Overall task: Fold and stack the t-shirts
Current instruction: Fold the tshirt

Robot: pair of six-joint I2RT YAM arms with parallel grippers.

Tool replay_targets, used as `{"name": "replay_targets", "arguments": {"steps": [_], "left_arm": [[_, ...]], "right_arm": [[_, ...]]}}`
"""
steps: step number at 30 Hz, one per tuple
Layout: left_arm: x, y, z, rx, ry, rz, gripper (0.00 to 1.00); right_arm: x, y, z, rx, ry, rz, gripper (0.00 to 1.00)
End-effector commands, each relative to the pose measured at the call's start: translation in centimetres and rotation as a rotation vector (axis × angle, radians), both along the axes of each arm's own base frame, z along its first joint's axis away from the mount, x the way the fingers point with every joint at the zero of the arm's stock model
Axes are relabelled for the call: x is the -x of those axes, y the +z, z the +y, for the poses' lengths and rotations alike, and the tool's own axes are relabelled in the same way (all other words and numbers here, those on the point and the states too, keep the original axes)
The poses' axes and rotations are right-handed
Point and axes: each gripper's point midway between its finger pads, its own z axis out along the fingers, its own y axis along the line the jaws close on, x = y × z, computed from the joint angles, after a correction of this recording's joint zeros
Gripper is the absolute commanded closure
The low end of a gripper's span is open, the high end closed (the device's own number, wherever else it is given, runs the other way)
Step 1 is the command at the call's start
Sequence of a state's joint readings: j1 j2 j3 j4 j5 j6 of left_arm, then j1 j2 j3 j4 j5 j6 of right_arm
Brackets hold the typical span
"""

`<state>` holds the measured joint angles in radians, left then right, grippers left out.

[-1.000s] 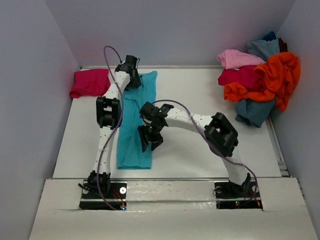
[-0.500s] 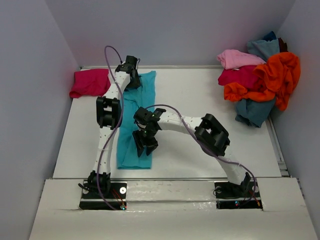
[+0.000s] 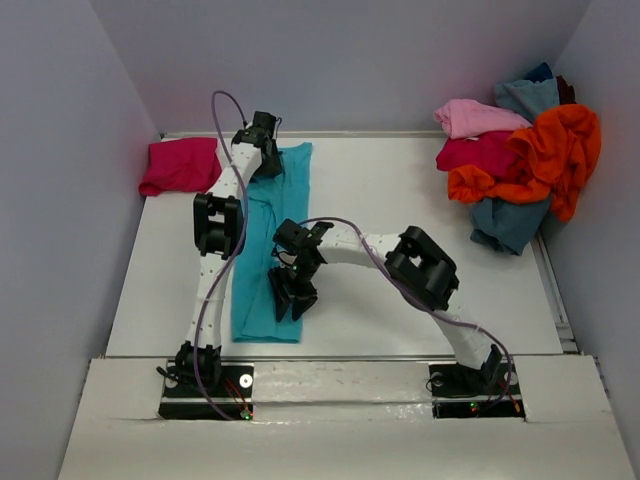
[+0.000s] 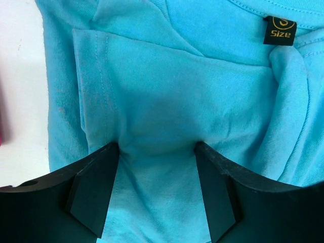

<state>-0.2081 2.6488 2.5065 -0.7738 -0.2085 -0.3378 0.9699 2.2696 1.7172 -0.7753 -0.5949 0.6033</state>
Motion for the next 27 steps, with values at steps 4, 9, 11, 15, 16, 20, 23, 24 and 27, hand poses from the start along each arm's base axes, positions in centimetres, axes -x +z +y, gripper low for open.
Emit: {"name": "replay_targets", "arguments": {"steps": [4,9,11,15,16,20,23,24,27], "left_arm": [[3.3,-2.0,-3.5,-0.060,-0.129,0.114,0.25],[4.0,-2.2,-7.2,-0.042,-0.206,0.111,0.25],[4.1,-2.3,-7.8,-0.042,-0.219,0.111,0.25],[4.3,-2.1,-8.9,-0.037,-0.236,0.104,0.25],[4.3,-2.1,-9.0,-0.034,-0.234,0.102,0.25],[4.3,-2.0,-9.5,-0.031,-0.237,0.097,0.25],[4.1,-1.8,-9.6,-0.027,-0.238,0.087,0.25],[4.1,-1.6,-9.6,-0.027,-0.237,0.083,0.25],[4.0,-1.5,-9.7,-0.023,-0.239,0.078,0.25]], "right_arm": [[0.4,-1.9,-2.8,0.132,-0.021,-0.084,0.44],[-0.4,-1.8,-5.0,0.251,-0.091,-0.148,0.43],[-0.6,-2.2,-6.2,0.296,-0.126,-0.155,0.43],[-0.8,-2.3,-7.2,0.314,-0.161,-0.164,0.43],[-0.6,-2.5,-7.6,0.325,-0.163,-0.163,0.43],[-0.4,-2.6,-8.8,0.355,-0.184,-0.159,0.43],[0.1,-2.3,-9.8,0.366,-0.198,-0.162,0.43],[0.3,-2.2,-10.1,0.371,-0.203,-0.163,0.43],[0.8,-1.9,-11.5,0.392,-0.224,-0.175,0.43]]}}
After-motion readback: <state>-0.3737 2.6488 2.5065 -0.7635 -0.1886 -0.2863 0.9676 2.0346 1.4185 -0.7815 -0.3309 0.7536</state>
